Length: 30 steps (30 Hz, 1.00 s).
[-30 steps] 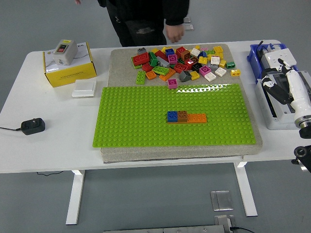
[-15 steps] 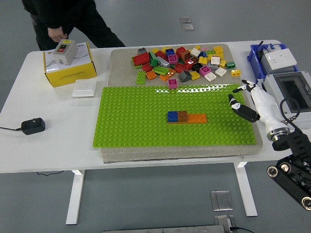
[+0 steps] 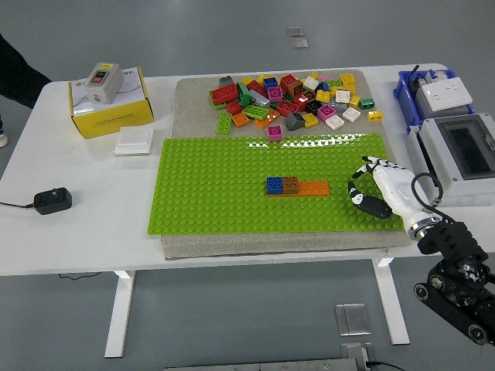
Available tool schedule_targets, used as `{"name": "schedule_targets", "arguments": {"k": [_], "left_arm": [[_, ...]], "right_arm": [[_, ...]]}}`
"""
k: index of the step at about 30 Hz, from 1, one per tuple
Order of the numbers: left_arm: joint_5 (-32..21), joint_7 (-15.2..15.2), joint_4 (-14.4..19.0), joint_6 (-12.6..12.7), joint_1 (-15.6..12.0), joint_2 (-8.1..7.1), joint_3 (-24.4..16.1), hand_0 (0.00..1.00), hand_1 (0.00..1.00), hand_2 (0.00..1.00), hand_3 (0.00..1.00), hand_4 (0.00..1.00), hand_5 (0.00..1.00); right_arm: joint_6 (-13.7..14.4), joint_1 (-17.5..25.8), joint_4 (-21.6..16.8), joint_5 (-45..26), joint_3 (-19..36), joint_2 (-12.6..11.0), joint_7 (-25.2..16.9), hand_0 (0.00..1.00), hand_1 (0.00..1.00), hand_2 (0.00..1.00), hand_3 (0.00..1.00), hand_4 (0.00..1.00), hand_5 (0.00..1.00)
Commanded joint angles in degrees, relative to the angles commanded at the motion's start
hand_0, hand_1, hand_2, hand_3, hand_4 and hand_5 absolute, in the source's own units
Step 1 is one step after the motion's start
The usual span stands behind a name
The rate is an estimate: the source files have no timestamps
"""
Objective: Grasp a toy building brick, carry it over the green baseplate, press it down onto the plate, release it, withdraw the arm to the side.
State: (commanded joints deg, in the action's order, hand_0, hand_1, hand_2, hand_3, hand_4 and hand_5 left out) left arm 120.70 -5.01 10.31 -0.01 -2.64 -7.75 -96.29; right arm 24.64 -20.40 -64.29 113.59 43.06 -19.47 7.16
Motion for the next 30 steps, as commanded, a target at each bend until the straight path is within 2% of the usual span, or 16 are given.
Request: {"name": "schedule_targets", "arguments": {"k": [1,5,9,18,19,24,25,30], "left_arm": [[0.30,0.01,0.00,-0.01,-0.03,0.01,-0.34,0.635,0.605,0.571,0.711,0.456,0.634],[1.09,0.05,0.00,-0.02,-0.10,-0.15,-1.22,0.635,0.605,0.571,0.711,0.456,0.634],[0.96,0.03,0.00,0.11,-0.14,-0.39,-1.28,0.635,0.605,0.572,0.711,0.456,0.635],[1.52,0.35,0.00,0.30,-0.20,-0.21,-2.18,0.635,0.605,0.573,0.711,0.455,0.636],[1.50,0.40,0.00,0.34,-0.15,-0.27,-2.22,0.634,0.604,0.573,0.711,0.454,0.637],[1.69,0.87,0.00,0.84,0.25,-0.60,-2.69,0.634,0.604,0.573,0.711,0.454,0.637],[2.23,1.04,0.00,0.87,0.32,-0.59,-3.20,0.635,0.605,0.574,0.711,0.454,0.640],[3.57,1.77,0.00,0.68,0.74,-0.59,-4.26,0.635,0.605,0.574,0.711,0.454,0.640]], "right_arm": [[-0.15,-0.55,0.61,-0.33,0.25,-0.07,-0.07,0.816,0.881,0.917,0.612,0.493,0.651],[-0.58,-2.33,0.81,-2.07,-0.33,-0.93,-0.15,0.816,0.881,0.917,0.612,0.493,0.651],[-0.44,-2.20,-3.03,-6.92,-0.26,-1.75,-2.34,0.817,0.885,0.923,0.610,0.522,0.666],[0.98,4.39,-10.72,-20.46,11.78,-0.12,-12.31,0.816,0.884,0.921,0.622,0.510,0.650],[0.98,4.90,-11.19,-21.40,12.84,-0.13,-12.85,0.739,0.805,0.866,0.674,0.492,0.640],[0.32,7.80,-14.27,-27.24,19.93,-0.47,-15.42,0.739,0.805,0.866,0.674,0.492,0.640],[0.03,8.01,-14.34,-28.28,21.16,-0.61,-15.63,0.671,0.738,0.837,0.679,0.491,0.634],[-2.27,8.53,-14.60,-30.80,27.63,-1.98,-15.81,0.671,0.738,0.837,0.679,0.491,0.634]]}}
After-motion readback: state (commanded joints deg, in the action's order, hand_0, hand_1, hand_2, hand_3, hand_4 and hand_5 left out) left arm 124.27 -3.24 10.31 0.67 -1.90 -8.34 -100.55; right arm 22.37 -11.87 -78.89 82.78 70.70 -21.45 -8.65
